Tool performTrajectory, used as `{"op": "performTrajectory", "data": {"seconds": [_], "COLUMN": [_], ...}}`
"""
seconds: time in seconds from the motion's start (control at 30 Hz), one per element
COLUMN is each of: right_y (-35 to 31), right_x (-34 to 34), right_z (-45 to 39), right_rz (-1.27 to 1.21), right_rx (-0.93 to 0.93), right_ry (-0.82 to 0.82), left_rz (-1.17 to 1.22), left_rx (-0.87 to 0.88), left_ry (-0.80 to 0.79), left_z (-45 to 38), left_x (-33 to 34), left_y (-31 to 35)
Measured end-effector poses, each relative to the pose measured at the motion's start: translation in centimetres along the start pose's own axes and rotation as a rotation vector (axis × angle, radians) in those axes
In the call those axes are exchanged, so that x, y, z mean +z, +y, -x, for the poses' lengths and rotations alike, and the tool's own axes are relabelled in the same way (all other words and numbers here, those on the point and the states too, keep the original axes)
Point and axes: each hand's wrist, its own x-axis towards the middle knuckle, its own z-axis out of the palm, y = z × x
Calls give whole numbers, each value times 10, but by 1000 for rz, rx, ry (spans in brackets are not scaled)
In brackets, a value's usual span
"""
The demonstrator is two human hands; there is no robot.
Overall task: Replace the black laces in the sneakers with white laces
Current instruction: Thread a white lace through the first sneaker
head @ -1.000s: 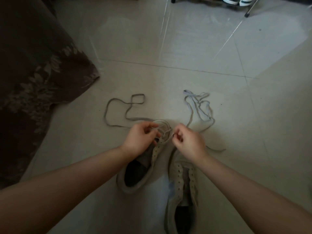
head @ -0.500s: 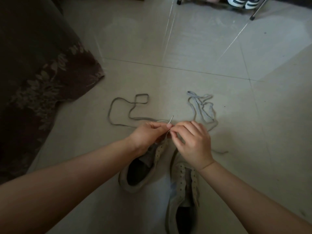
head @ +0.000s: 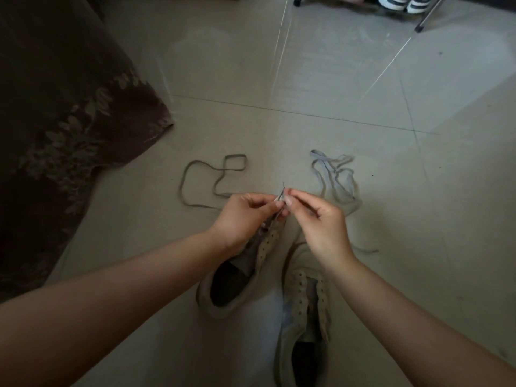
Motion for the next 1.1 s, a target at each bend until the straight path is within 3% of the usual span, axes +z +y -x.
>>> {"op": "performTrajectory", "data": {"seconds": [0.07,0.23,0.57,0.87,1.0,1.1], "right_y": [-1,0,-6,-12,-19,-32], "right_x": [3,8,12,11,14,21], "right_z": [-2,-3,-3,-1,-6,-11], "right_rz": [-148,-252,-299,-278,-338,-651], "right_rx": [136,213,220,110,184,457], "right_ry": [-71,-99,-93,-87,-95,-130], "left_rz": [-91,-320,-495,-710,-911,-1025], "left_rx": [52,163,333,546,436,291], "left_ry": [-7,-31,0,70,60,1], "left_z": [1,1,4,2,-6,-7], "left_x": [0,-7,-12,-11,-27,-29], "left_y": [1,-3,-2,-6,-39,-61]}}
